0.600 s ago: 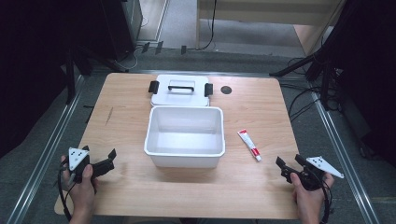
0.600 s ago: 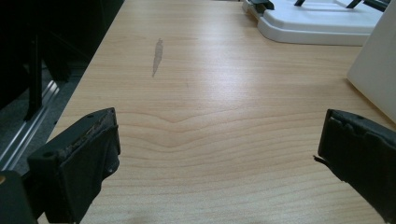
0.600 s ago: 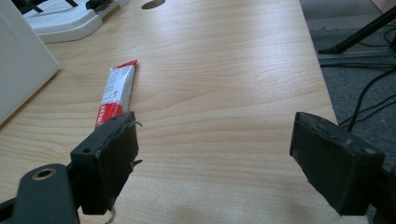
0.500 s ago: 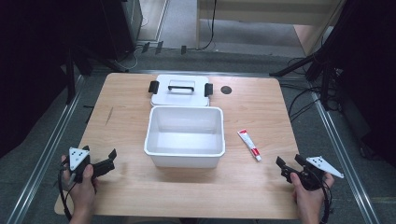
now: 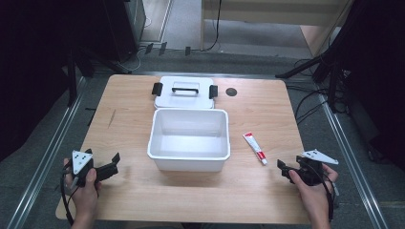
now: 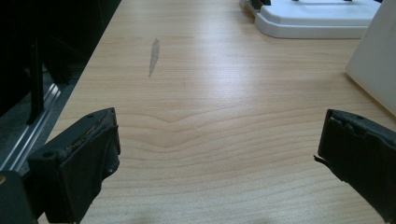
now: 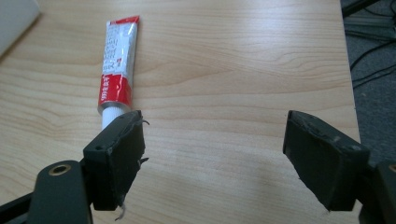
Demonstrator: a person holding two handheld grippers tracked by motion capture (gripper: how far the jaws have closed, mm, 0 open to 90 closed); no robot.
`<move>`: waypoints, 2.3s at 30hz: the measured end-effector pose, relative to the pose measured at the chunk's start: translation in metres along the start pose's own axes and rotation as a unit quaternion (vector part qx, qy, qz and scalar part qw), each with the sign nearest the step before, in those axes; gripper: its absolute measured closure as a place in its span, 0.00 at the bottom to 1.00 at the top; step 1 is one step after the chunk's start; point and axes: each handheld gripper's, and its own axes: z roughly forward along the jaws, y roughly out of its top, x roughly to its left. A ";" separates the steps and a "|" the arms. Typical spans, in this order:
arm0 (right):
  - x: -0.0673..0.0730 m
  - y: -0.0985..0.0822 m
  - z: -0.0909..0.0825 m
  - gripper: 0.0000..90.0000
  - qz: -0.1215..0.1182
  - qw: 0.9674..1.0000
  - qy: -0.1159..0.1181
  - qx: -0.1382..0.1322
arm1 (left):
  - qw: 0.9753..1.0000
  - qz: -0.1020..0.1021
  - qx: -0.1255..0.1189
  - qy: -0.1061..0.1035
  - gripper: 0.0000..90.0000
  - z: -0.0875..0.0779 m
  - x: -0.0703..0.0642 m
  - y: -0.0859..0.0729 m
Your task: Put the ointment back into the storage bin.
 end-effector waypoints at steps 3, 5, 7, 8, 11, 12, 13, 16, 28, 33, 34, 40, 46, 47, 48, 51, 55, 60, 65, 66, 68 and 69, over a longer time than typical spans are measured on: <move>0.005 0.009 0.001 0.24 -0.026 0.999 -0.007 0.038 | 1.000 -0.001 0.003 -0.001 0.00 0.001 0.001 0.000; 0.008 0.015 0.002 0.24 -0.042 0.997 -0.012 0.067 | 1.000 -0.001 0.005 0.000 0.00 0.001 0.000 0.000; 0.009 0.020 0.002 0.24 -0.049 0.995 -0.004 0.087 | 1.000 0.001 0.009 -0.001 0.00 0.001 0.000 0.001; 0.010 0.022 0.003 0.24 -0.052 0.994 -0.002 0.095 | 1.000 0.000 0.009 -0.001 0.00 0.001 0.000 0.001; 0.012 0.029 0.007 0.24 -0.068 0.988 -0.001 0.136 | 1.000 0.001 0.007 0.000 0.00 0.001 0.000 0.001; 0.013 0.032 0.008 0.23 -0.071 0.986 0.000 0.149 | 1.000 0.003 0.006 0.001 0.00 0.001 0.000 0.000; 0.014 0.035 0.010 0.23 -0.074 0.983 0.003 0.165 | 1.000 0.006 0.006 0.001 0.00 0.001 -0.001 0.000; 0.017 0.042 0.012 0.23 -0.085 0.977 0.006 0.195 | 1.000 0.012 0.006 0.001 0.00 0.001 -0.002 0.000; 0.031 0.068 0.026 0.22 -0.124 0.946 0.009 0.300 | 1.000 0.007 0.009 -0.002 0.00 0.001 -0.001 0.000; 0.042 0.081 0.030 0.22 -0.137 0.925 0.009 0.355 | 1.000 0.005 0.007 -0.004 0.00 0.001 0.000 0.000; 0.042 0.081 0.030 0.22 -0.137 0.925 0.009 0.355 | 1.000 0.004 0.006 -0.004 0.00 0.001 0.000 0.000; 0.055 0.091 0.038 0.23 -0.147 0.908 0.001 0.393 | 1.000 0.002 0.005 -0.004 0.00 0.001 0.000 0.000; 0.060 0.099 0.045 0.27 -0.143 0.905 -0.004 0.399 | 1.000 0.002 0.007 -0.003 0.00 0.001 0.000 0.000; 0.061 0.101 0.047 0.29 -0.141 0.905 -0.004 0.400 | 1.000 0.002 0.007 -0.003 0.00 0.001 0.000 0.000; 0.062 0.103 0.048 0.30 -0.139 0.906 -0.003 0.401 | 1.000 0.002 0.007 -0.003 0.00 0.001 0.000 0.000; 0.064 0.108 0.055 0.34 -0.126 0.906 0.003 0.405 | 1.000 0.001 0.006 -0.004 0.00 0.001 0.000 0.000; 0.066 0.110 0.062 0.41 -0.122 0.904 0.004 0.409 | 1.000 0.002 0.005 -0.004 0.00 0.001 0.000 0.000; 0.070 0.109 0.072 0.43 -0.127 0.901 0.012 0.415 | 1.000 0.003 0.006 -0.004 0.00 0.001 0.000 0.000; 0.070 0.113 0.080 0.51 -0.104 0.910 0.014 0.402 | 1.000 0.003 0.006 -0.004 0.00 0.001 0.000 0.000; 0.070 0.114 0.082 0.51 -0.102 0.910 0.017 0.402 | 1.000 0.003 0.006 -0.004 0.00 0.001 0.000 0.000; 0.071 0.115 0.084 0.52 -0.100 0.910 0.019 0.402 | 1.000 0.003 0.007 -0.004 0.00 0.001 0.000 0.000; 0.072 0.115 0.086 0.52 -0.101 0.909 0.017 0.403 | 1.000 0.003 0.007 -0.004 0.00 0.001 0.000 0.000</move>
